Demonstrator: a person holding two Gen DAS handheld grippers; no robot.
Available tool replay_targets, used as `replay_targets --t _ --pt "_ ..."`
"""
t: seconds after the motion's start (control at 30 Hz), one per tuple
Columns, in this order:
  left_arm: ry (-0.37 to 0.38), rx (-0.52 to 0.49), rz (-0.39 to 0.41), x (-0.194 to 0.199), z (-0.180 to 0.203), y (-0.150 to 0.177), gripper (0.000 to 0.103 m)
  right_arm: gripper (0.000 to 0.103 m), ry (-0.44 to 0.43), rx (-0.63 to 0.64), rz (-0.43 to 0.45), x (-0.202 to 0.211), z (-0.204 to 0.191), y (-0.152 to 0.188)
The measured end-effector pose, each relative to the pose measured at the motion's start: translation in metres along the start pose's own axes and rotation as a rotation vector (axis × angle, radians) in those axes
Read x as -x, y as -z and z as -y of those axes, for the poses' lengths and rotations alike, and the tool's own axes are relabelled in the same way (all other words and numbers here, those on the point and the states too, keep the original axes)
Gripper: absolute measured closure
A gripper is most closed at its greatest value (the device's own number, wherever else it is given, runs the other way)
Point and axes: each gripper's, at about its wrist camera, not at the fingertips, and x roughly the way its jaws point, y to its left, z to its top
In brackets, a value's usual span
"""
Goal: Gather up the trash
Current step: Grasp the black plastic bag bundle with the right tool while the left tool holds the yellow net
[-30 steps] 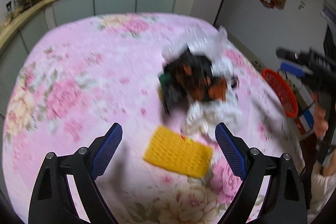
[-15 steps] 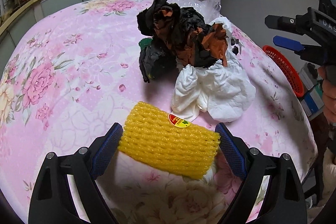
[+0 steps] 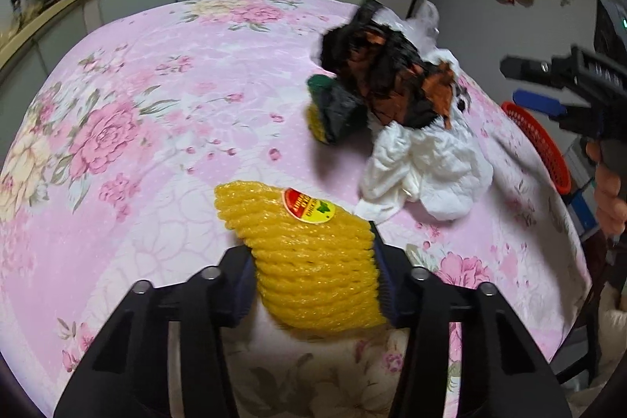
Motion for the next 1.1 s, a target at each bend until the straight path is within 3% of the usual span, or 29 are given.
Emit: replay_targets --t 0.2,0.53,0.97,1.1 --pt "-0.005 0.052 0.028 0.01 -0.015 -0.003 0.067 0.034 0.005 -0.001 0.004 -0.001 -0.001 0.0" --pt "-0.037 0.097 0.105 0.035 -0.029 -0.016 0.068 0.034 -0.02 0.052 0.025 -0.002 -0.014 -0.013" --pt "-0.083 0.155 0.13 0.044 -0.053 -0.016 0.068 0.034 -0.129 0.337 -0.015 -0.024 -0.106 -0.005" --pt "-0.09 0.173 0.132 0.046 -0.061 -0.015 0.068 0.028 -0.125 0.401 -0.039 -0.041 -0.124 0.002"
